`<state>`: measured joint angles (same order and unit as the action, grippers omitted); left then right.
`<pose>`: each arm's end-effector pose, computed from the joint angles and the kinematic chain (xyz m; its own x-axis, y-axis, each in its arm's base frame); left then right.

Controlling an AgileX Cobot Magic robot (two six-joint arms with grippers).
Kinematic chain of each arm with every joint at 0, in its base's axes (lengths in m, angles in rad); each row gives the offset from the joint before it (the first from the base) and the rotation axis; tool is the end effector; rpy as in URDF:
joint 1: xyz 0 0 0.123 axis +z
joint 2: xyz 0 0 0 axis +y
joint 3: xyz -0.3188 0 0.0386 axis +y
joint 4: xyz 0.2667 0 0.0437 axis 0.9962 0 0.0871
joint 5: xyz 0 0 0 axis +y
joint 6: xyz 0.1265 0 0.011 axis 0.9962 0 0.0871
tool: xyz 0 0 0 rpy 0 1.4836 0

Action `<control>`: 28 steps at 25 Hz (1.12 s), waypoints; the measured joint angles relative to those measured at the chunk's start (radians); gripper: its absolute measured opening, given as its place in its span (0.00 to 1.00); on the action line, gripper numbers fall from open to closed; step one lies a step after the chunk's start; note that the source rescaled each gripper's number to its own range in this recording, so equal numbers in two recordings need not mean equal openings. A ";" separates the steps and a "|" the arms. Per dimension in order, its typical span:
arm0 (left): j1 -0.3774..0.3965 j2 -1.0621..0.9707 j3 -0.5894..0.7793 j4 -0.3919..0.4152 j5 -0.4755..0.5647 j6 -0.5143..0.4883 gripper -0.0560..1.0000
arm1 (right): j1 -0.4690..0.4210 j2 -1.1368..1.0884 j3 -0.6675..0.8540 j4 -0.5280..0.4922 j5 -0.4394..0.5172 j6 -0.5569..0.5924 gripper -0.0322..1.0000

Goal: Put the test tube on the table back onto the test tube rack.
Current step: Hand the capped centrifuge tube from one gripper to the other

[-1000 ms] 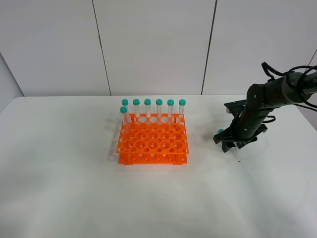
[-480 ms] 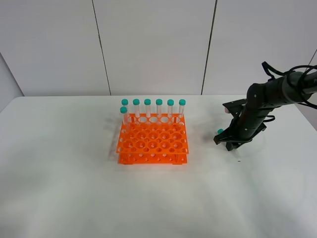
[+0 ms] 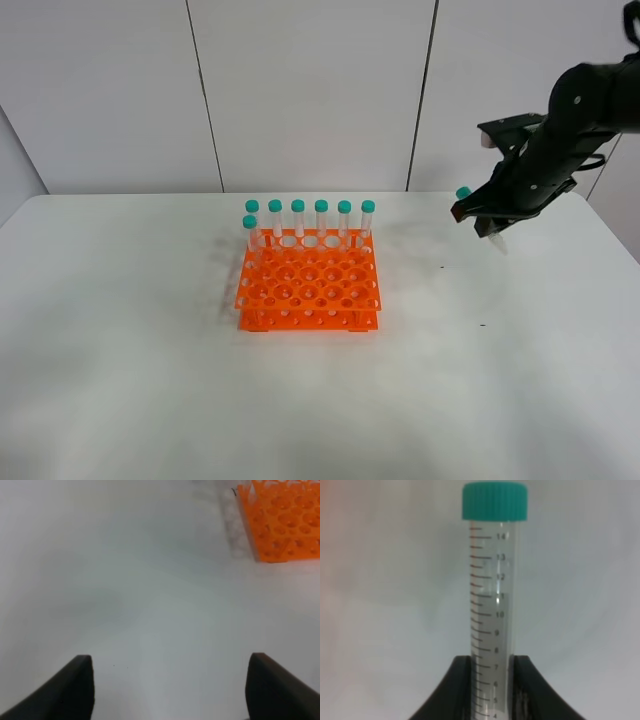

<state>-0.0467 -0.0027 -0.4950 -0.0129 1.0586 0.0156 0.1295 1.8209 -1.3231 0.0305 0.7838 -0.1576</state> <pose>0.0075 -0.0018 0.2685 -0.4551 0.0306 -0.8899 0.0609 0.9981 0.0031 0.4143 0.0567 0.2153 -0.8950 -0.2533 -0.3671 -0.2607 0.9649 -0.0300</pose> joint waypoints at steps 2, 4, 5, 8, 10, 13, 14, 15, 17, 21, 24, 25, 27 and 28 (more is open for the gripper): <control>0.000 0.000 0.000 0.000 0.000 0.000 0.97 | 0.000 -0.063 0.000 0.000 0.038 0.000 0.05; 0.000 0.000 0.000 0.000 0.000 0.000 0.97 | 0.000 -0.130 0.011 0.000 0.070 0.000 0.05; 0.000 0.000 0.000 0.000 0.000 0.000 0.97 | 0.000 -0.162 0.023 0.000 0.086 0.000 0.05; 0.000 0.000 0.000 0.000 0.000 0.000 0.97 | 0.003 -0.244 0.076 0.001 0.113 -0.001 0.05; 0.000 0.000 0.000 0.000 0.000 0.000 0.97 | 0.017 -0.293 0.114 0.001 0.127 -0.011 0.05; 0.000 0.000 0.000 0.000 0.000 0.000 0.97 | 0.077 -0.324 0.133 0.025 0.130 -0.024 0.05; 0.000 0.000 0.000 0.000 0.000 0.000 0.97 | 0.107 -0.324 0.134 0.040 0.121 -0.041 0.05; 0.000 0.000 0.000 0.000 0.000 0.000 0.97 | 0.141 -0.324 0.135 0.055 0.102 -0.064 0.05; 0.000 0.000 0.000 0.000 0.000 0.000 0.97 | 0.208 -0.317 0.137 0.092 0.040 -0.113 0.05; 0.000 0.000 0.000 0.000 0.000 0.000 0.97 | 0.312 -0.294 0.138 0.267 -0.105 -0.298 0.05; 0.000 0.000 0.000 0.000 0.000 0.000 0.97 | 0.332 -0.264 0.164 0.465 -0.167 -0.526 0.05; 0.000 0.000 0.000 0.000 -0.001 0.000 0.97 | 0.332 -0.255 0.182 0.540 -0.176 -0.619 0.05; 0.000 0.000 0.000 0.000 -0.001 0.000 0.97 | 0.332 -0.231 0.219 0.669 -0.181 -0.779 0.05; 0.000 0.000 0.000 0.000 -0.001 0.000 0.97 | 0.332 -0.217 0.243 0.725 -0.178 -0.840 0.05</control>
<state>-0.0467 -0.0027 -0.4950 -0.0129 1.0577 0.0156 0.4618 1.6037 -1.0797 0.7558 0.6054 -0.9977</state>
